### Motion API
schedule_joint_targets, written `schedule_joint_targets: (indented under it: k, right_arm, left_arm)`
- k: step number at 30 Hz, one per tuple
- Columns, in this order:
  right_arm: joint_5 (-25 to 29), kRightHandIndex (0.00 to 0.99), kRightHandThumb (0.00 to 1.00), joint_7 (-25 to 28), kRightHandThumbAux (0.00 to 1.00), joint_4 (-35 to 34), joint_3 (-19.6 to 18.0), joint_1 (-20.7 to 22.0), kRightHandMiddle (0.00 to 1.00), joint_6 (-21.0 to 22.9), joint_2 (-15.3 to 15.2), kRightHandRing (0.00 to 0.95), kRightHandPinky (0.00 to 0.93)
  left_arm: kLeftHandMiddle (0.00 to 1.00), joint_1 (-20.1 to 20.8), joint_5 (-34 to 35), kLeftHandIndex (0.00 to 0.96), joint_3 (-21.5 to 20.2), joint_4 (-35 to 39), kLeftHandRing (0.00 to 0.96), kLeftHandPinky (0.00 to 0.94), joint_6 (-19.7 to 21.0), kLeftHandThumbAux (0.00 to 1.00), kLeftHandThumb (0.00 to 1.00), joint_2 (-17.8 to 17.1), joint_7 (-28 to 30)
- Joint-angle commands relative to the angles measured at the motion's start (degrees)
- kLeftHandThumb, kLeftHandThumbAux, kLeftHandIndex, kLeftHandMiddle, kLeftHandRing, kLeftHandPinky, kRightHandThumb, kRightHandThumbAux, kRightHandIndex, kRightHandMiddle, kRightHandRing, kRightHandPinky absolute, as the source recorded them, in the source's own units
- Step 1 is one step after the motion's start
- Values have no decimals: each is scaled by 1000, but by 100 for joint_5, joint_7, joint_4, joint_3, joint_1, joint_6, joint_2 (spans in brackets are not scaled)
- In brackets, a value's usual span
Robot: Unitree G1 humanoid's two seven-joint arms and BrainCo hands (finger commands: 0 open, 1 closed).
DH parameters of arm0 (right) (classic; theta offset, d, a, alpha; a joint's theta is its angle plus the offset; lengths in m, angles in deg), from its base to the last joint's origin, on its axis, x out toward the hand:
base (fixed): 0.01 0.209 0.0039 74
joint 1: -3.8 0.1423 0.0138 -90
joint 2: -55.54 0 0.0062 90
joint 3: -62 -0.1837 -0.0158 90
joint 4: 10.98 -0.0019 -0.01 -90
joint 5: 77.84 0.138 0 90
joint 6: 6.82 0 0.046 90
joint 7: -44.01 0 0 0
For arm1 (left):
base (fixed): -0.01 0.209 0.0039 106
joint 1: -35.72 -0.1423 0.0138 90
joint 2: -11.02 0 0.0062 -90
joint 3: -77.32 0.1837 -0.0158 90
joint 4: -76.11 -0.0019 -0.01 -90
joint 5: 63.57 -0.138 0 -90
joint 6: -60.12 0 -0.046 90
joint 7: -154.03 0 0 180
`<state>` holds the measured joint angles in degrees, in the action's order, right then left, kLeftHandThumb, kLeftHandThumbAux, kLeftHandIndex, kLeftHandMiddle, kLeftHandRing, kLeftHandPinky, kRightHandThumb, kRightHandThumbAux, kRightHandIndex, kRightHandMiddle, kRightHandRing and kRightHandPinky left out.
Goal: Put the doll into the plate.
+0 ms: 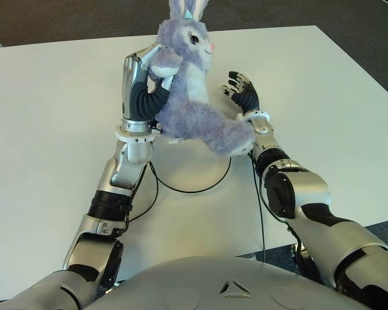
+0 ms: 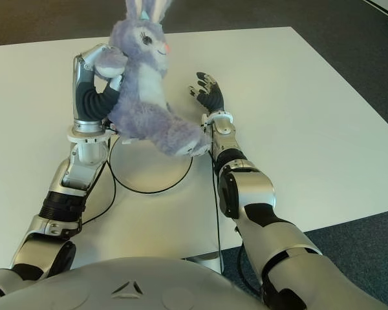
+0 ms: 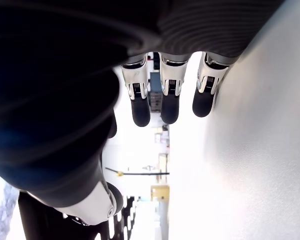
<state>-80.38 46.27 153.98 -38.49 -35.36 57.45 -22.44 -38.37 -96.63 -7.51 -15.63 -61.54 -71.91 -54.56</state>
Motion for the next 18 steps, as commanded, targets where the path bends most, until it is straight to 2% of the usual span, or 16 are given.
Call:
schedule_joint_targets:
  k: [1, 18]
  right_arm:
    - [17, 186, 467, 6, 846, 155, -37, -179, 135, 170, 22, 95, 101]
    - [9, 178, 449, -16, 842, 141, -35, -211, 120, 138, 7, 80, 85]
  left_arm:
    - [849, -114, 238, 444, 17, 42, 861, 847, -108, 694, 731, 49, 138]
    - [853, -213, 298, 443, 14, 3, 857, 845, -482, 694, 739, 214, 45]
